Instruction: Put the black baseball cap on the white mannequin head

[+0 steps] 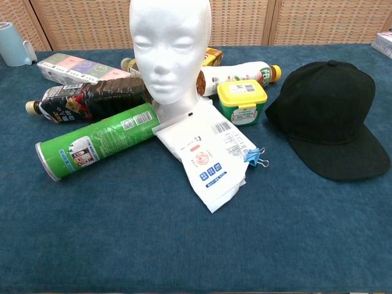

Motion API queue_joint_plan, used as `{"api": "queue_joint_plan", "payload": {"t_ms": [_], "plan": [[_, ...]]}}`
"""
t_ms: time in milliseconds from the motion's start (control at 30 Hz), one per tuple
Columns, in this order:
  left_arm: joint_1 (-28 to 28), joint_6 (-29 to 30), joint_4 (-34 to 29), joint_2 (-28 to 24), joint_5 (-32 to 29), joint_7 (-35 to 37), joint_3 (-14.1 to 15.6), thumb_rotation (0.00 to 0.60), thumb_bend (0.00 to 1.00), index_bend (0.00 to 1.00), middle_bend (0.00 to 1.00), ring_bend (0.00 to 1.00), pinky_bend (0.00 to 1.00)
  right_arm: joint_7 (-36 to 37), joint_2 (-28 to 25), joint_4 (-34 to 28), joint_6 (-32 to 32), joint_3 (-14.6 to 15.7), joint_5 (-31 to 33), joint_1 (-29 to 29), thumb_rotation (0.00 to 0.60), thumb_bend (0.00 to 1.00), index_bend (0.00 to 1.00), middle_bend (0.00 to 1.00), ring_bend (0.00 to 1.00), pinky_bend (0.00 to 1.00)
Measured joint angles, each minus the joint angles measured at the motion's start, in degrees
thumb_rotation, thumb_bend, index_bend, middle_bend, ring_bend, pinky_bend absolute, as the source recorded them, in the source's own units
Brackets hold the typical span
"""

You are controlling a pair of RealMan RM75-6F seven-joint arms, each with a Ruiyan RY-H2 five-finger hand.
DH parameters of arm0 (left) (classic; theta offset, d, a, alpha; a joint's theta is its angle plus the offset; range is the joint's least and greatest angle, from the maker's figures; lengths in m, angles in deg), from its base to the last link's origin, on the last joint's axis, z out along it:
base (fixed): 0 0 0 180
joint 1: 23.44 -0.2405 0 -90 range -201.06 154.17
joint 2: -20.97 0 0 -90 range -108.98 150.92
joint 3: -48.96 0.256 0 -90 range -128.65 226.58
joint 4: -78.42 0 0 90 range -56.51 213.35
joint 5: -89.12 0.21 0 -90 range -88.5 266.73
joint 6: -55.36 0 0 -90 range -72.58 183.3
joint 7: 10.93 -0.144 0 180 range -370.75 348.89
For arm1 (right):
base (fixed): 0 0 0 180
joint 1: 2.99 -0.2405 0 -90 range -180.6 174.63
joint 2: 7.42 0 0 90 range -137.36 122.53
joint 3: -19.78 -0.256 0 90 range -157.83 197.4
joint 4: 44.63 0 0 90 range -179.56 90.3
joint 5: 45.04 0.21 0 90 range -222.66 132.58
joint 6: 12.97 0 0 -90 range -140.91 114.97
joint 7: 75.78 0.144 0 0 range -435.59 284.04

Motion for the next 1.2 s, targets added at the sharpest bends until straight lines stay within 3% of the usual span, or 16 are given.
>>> {"api": "queue_joint_plan", "payload": {"t_ms": [867, 1200], "plan": [[0.07, 0.88, -1.11, -0.85, 1.45, 0.03, -0.18, 0.600, 0.31, 0.52, 0.38, 0.27, 0.29, 1.55, 0.08, 0.62, -1.25, 0.40, -1.52, 0.54, 0.600, 0.19, 0.30, 0.37, 0.41, 0.51], [0.26, 1.25, -2.41, -2.62, 1.24, 0.45, -0.98, 0.600, 0.31, 0.52, 0.38, 0.27, 0.30, 3.17, 0.85, 0.46, 0.17, 0.80, -5.29, -1.86, 0.600, 0.19, 0.30, 0.39, 0.45, 0.54]]}}
